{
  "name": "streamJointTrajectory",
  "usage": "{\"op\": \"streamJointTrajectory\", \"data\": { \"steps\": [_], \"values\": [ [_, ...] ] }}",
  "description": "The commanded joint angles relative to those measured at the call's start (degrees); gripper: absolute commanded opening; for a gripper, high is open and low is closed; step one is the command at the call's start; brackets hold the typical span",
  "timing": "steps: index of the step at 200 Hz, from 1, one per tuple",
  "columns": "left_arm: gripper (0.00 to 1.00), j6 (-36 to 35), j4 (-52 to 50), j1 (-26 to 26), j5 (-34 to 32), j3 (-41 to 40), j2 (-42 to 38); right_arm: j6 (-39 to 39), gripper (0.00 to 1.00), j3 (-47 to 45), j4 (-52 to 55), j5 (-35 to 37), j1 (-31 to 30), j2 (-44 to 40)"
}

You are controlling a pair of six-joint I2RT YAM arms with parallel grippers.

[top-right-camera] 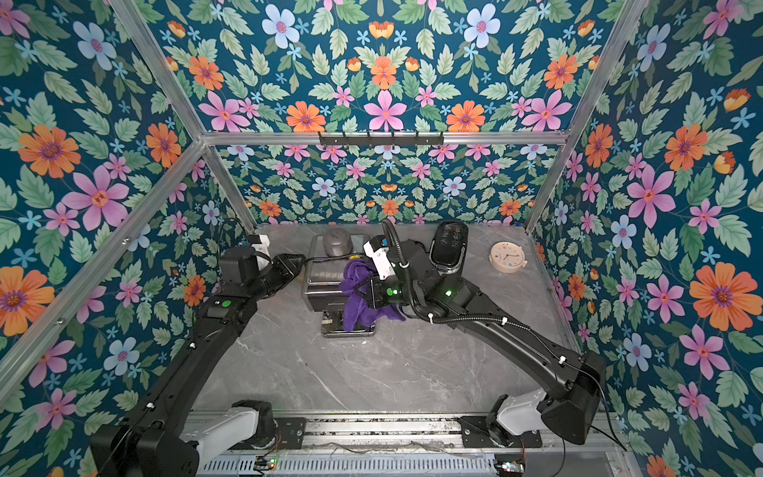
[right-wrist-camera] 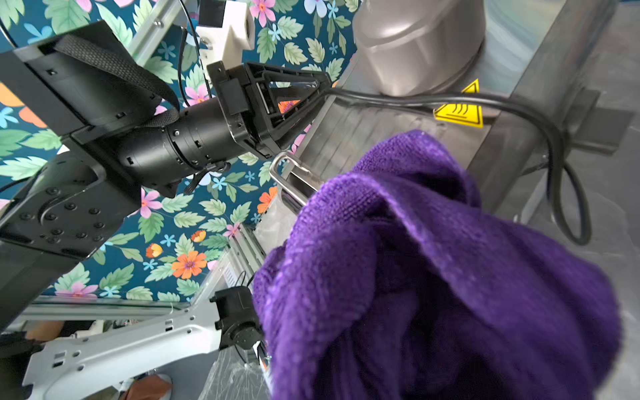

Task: Wipe the surface of a coffee machine
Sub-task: Wipe the dirt from the surface of the coffee machine.

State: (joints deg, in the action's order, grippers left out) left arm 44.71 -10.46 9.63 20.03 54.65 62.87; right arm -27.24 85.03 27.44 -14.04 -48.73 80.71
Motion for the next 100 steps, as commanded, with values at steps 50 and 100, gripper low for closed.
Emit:
{"op": "streamJointTrajectory", "data": {
  "steps": [50,100],
  "values": [
    [0.32,-1.1,-5.3,0.2,3.9,1.4,0.7,5.5,0.0,15.8,2.9,-2.3,9.3,12.4],
    [0.32,-2.7,-6.8,0.2,2.5,2.8,0.4,2.4,0.0,19.5,8.6,-11.8,10.9,18.8]
  ]
}}
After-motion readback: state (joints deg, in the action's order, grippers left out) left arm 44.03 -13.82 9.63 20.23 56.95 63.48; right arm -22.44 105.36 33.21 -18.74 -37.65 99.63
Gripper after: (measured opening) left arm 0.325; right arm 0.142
